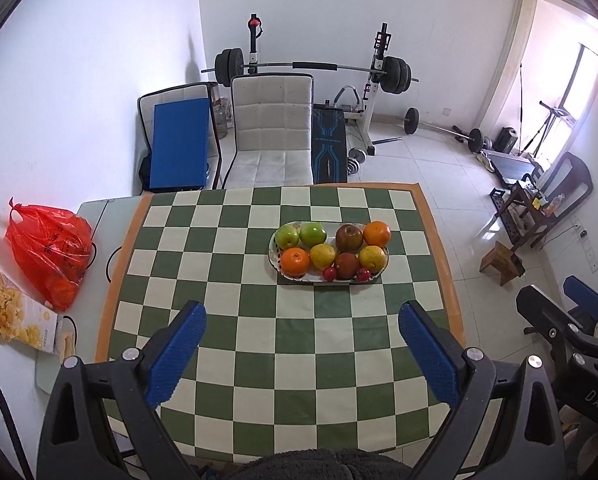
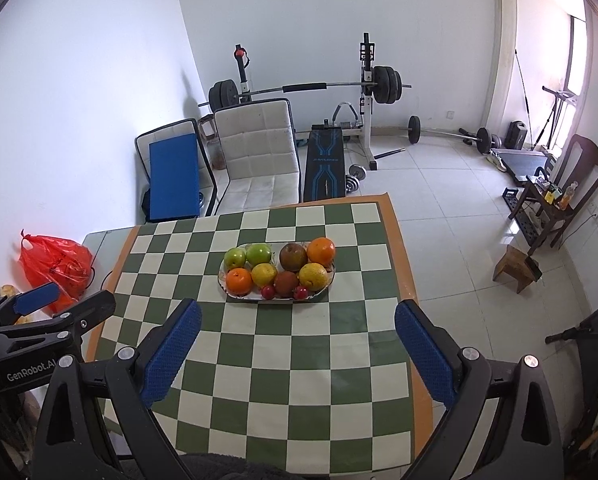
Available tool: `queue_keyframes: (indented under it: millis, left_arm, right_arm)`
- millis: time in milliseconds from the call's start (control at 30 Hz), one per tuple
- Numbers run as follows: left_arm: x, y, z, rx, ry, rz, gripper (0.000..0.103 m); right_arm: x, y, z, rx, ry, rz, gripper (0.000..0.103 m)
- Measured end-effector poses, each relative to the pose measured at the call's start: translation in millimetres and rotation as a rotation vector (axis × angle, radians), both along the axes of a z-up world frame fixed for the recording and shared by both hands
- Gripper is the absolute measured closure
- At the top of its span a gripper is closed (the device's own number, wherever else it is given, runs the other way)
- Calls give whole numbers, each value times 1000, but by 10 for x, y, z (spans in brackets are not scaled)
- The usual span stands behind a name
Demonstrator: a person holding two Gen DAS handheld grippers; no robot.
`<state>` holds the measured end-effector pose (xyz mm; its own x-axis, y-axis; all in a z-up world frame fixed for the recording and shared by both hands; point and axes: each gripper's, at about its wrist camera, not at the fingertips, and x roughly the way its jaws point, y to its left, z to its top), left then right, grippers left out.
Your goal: Organize fruits
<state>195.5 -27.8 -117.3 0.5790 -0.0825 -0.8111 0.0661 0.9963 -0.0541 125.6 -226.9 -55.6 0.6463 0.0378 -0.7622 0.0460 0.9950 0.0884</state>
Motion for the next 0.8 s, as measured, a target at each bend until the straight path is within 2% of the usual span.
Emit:
queue_keyframes:
  millis: [267,500,800]
  left_arm:
    - [255,-39,-241,15,-23,19,0]
    - [542,-25,-555,29,20,52,0]
    - [719,-67,-766,68,22,57,0]
  right_arm:
    - [365,-79,-316,-27,-8,-12,4]
    - [749,-172,-704,-46,6,-31,1]
    - [1085,-196,-1114,-55,41,-32,1]
